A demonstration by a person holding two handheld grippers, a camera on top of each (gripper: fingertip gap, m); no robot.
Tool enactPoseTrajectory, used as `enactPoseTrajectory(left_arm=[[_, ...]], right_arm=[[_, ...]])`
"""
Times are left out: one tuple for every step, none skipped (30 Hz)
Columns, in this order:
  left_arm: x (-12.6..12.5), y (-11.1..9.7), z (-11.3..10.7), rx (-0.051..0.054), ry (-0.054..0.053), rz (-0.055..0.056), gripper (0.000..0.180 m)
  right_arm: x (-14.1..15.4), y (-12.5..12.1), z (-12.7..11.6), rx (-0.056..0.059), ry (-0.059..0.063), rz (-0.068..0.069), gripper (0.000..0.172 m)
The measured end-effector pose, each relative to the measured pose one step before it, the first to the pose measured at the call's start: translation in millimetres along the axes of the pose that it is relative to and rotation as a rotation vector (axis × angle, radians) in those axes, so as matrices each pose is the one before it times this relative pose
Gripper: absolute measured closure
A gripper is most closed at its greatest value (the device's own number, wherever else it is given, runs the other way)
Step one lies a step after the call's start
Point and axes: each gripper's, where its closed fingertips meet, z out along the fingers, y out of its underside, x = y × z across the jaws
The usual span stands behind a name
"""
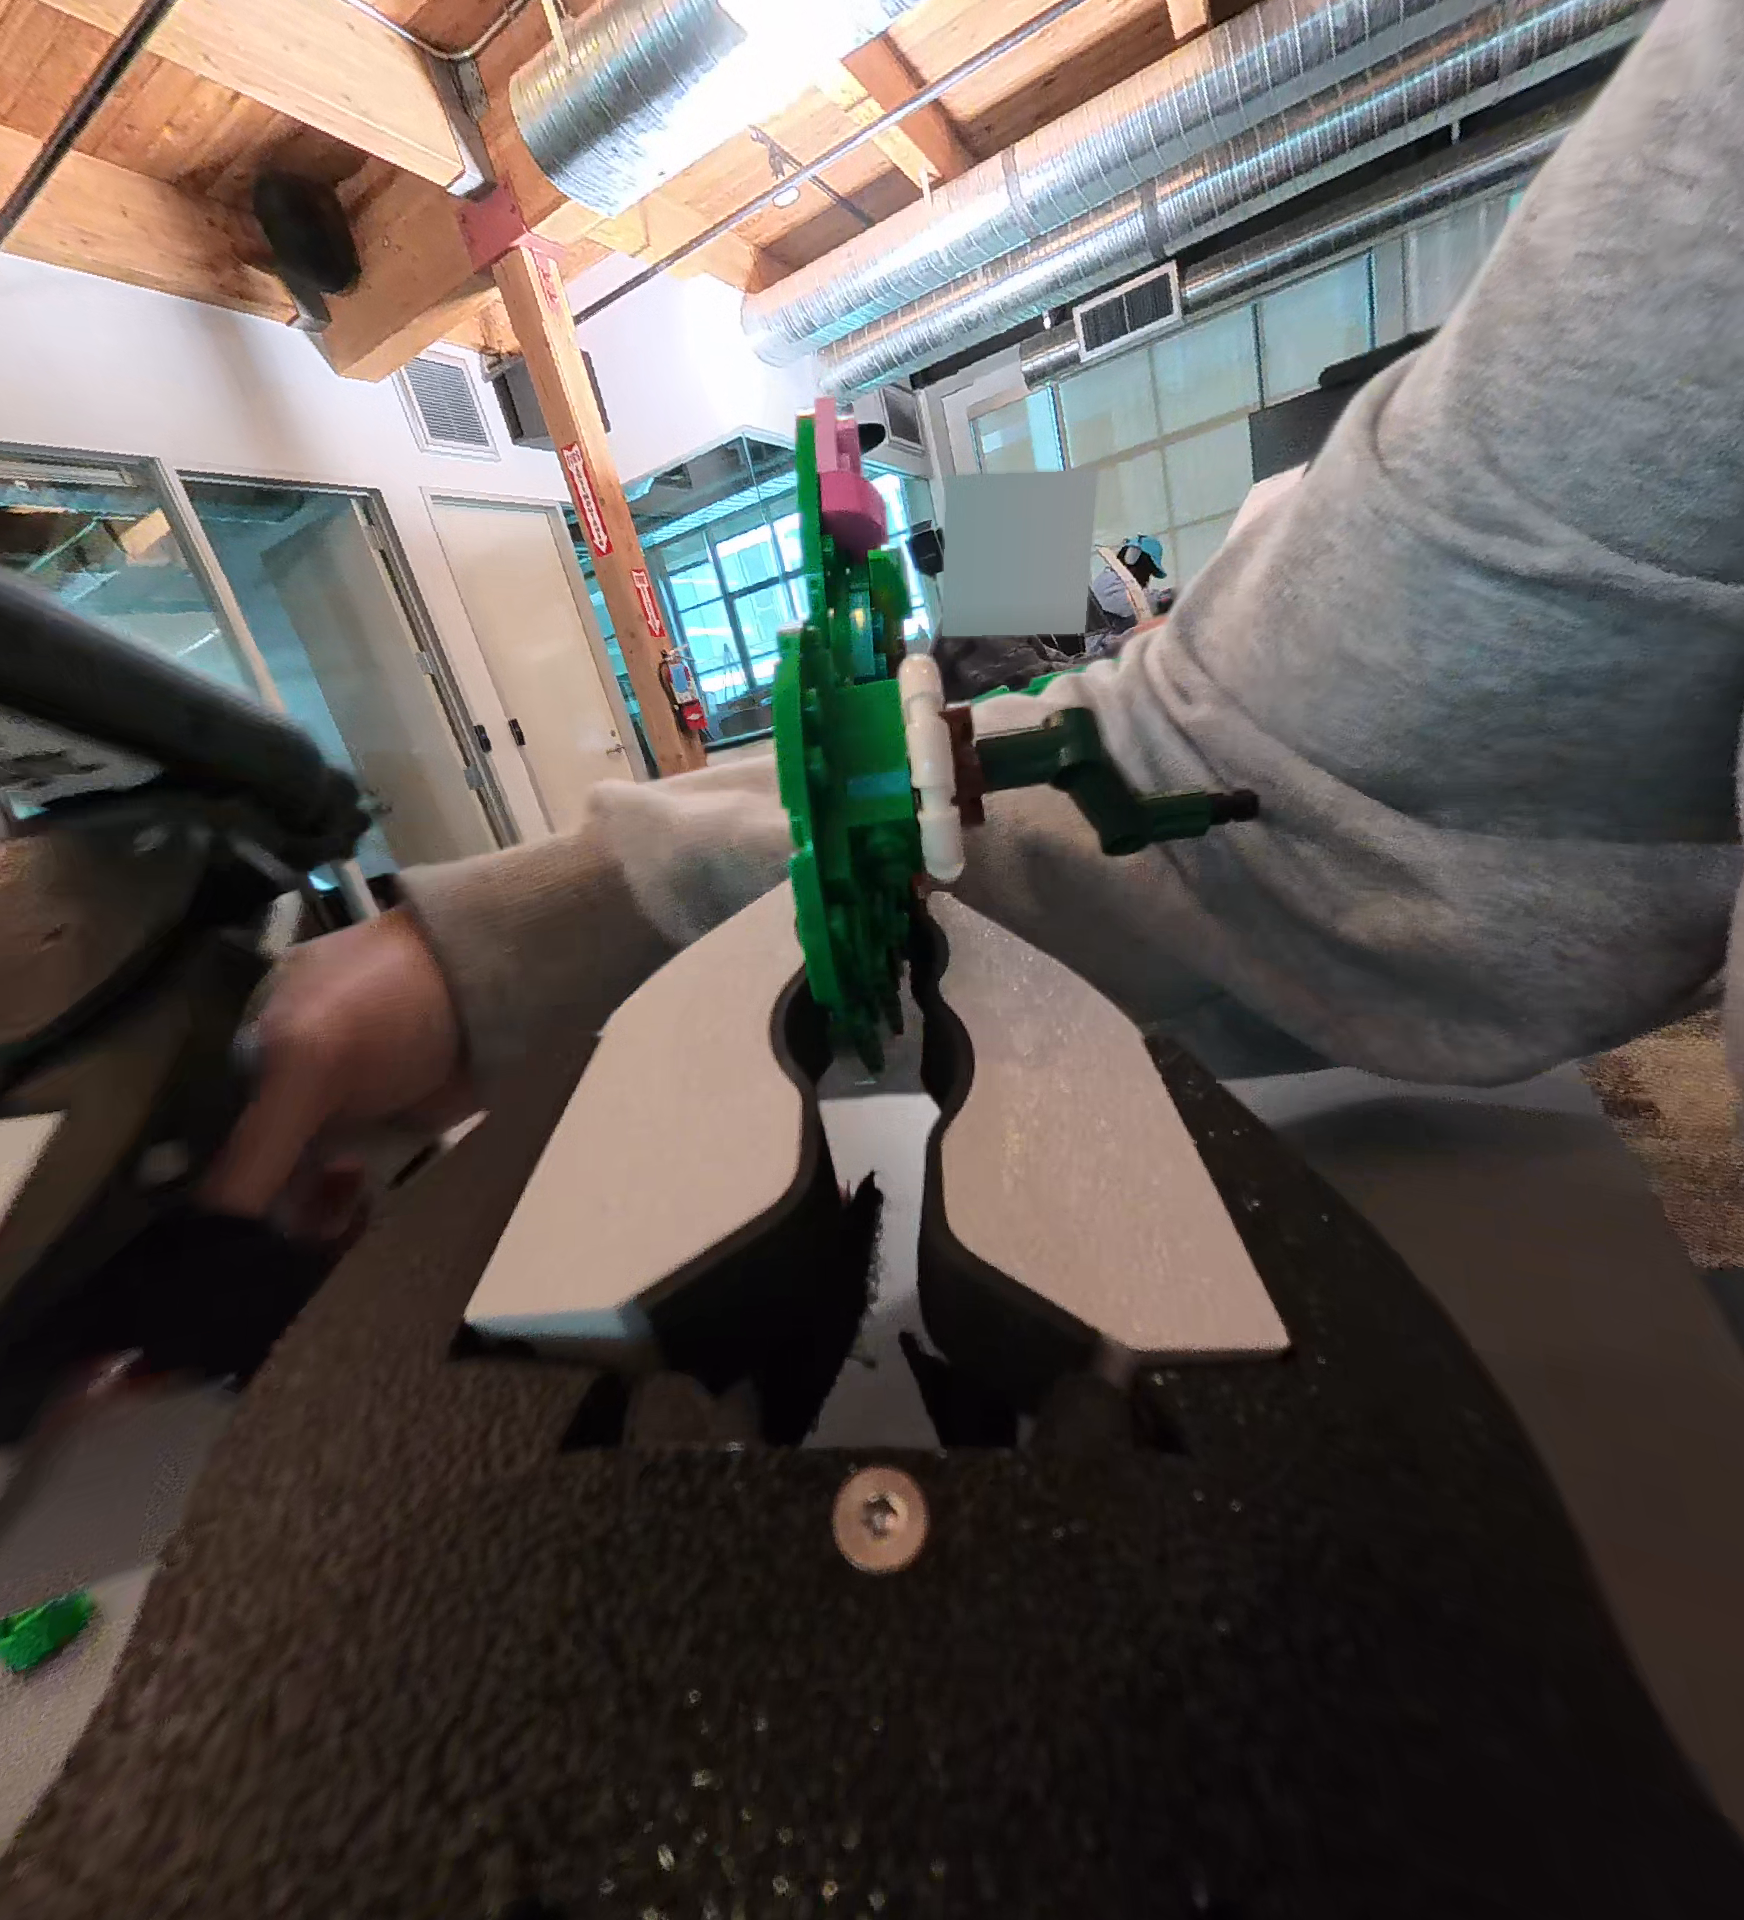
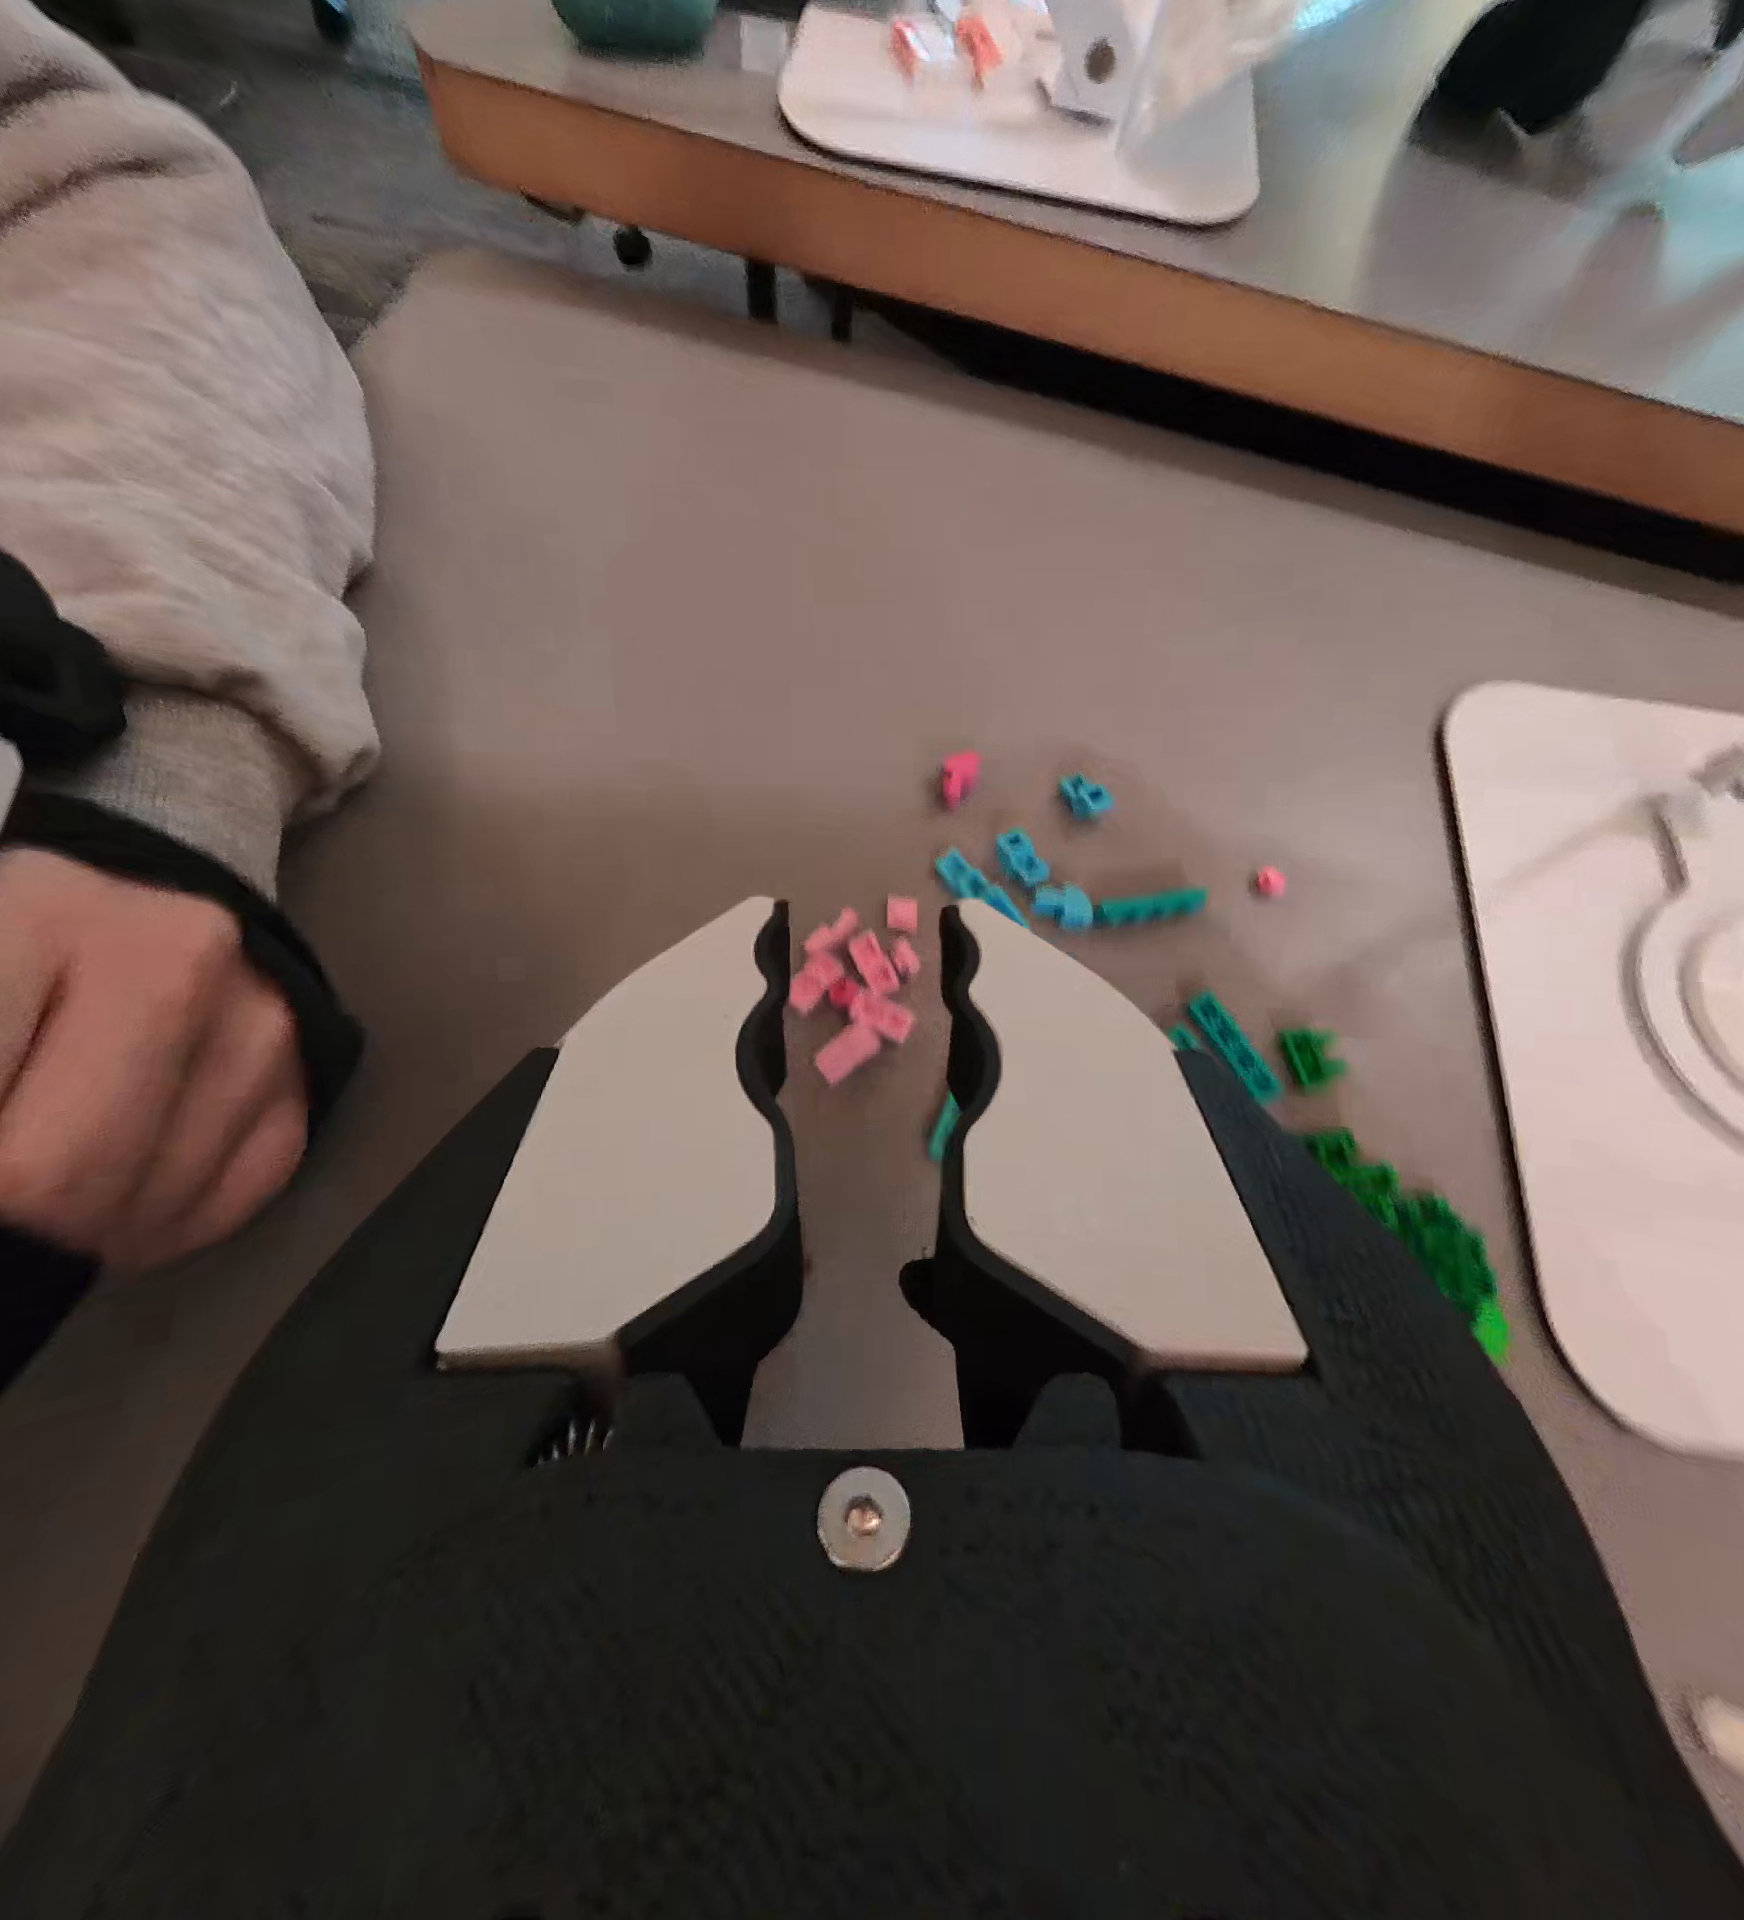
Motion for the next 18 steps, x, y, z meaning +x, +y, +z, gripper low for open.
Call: enactPoseTrajectory(left_arm=[[-2.55, -0.51, -0.81, -0.0013, -0.0132, 0.0041, 0.167], [-4.68, -0.15, -1.06, -0.0055, -0.0240, 0.0019, 0.168], [-6.16, 0.38, -0.82, -0.0103, -0.0298, -0.0037, 0.168], [-6.71, 1.00, 0.01, -0.0174, -0.0277, -0.0106, 0.168], [-6.05, 2.46, 1.04, -0.0300, -0.0164, -0.0177, 0.168], [-6.82, 2.86, 0.93, -0.0280, -0.0198, -0.0237, 0.168], [-6.27, 3.88, 1.19, -0.0262, -0.0168, -0.0285, 0.168], [-4.58, 5.24, 1.55, -0.0297, -0.0067, -0.0309, 0.168], [-3.34, 5.51, 1.66, -0.0293, -0.0029, -0.0294, 0.168], [-1.81, 4.85, 1.60, -0.0250, 0.0021, -0.0243, 0.168], [-0.64, 3.79, 1.21, -0.0198, 0.0063, -0.0174, 0.168], [0.02, 2.87, 0.99, -0.0162, 0.0056, -0.0146, 0.168], [1.36, 1.59, 0.49, -0.0080, 0.0116, -0.0145, 0.168], [1.61, 0.90, 0.41, -0.0037, 0.0106, -0.0062, 0.168], [1.16, 1.36, 0.39, -0.0086, 0.0049, 0.0064, 0.168], [1.47, 1.38, 0.65, -0.0096, 0.0057, 0.0117, 0.168], [2.34, 1.12, 0.62, -0.0071, 0.0133, 0.0106, 0.168], [2.51, 1.21, 0.64, -0.0072, 0.0138, 0.0102, 0.168]], right_arm=[[0.88, 6.47, -9.77, -0.0225, 0.0397, -0.0049, 0.144], [2.59, 7.17, -12.33, -0.0137, 0.0565, -0.0086, 0.144], [3.77, 7.47, -14.82, -0.0051, 0.0652, -0.0058, 0.144], [5.04, 8.31, -16.88, -0.0043, 0.0692, 0.0034, 0.145], [5.21, 9.48, -18.17, -0.0091, 0.0671, 0.0073, 0.145], [5.63, 10.16, -18.88, -0.0108, 0.0688, 0.0080, 0.145], [5.23, 9.62, -19.11, -0.0077, 0.0669, 0.0091, 0.145], [3.23, 7.72, -18.95, 0.0013, 0.0523, 0.0091, 0.145], [0.70, 5.16, -18.27, 0.0108, 0.0371, 0.0119, 0.145], [-1.82, 3.04, -17.48, 0.0133, 0.0230, 0.0088, 0.145], [-3.50, 0.42, -16.03, 0.0186, 0.0168, 0.0015, 0.145], [-4.48, -2.93, -14.57, 0.0276, 0.0136, -0.0072, 0.145], [-5.09, -5.76, -12.69, 0.0313, 0.0114, -0.0127, 0.146], [-5.96, -8.18, -10.33, 0.0283, 0.0050, -0.0147, 0.146], [-7.03, -9.36, -7.54, 0.0210, -0.0055, -0.0178, 0.146], [-7.43, -9.28, -4.73, 0.0123, -0.0138, -0.0214, 0.146], [-7.08, -8.30, -2.21, 0.0031, -0.0186, -0.0220, 0.146], [-4.90, -5.84, -0.51, -0.0122, -0.0120, -0.0236, 0.144]])
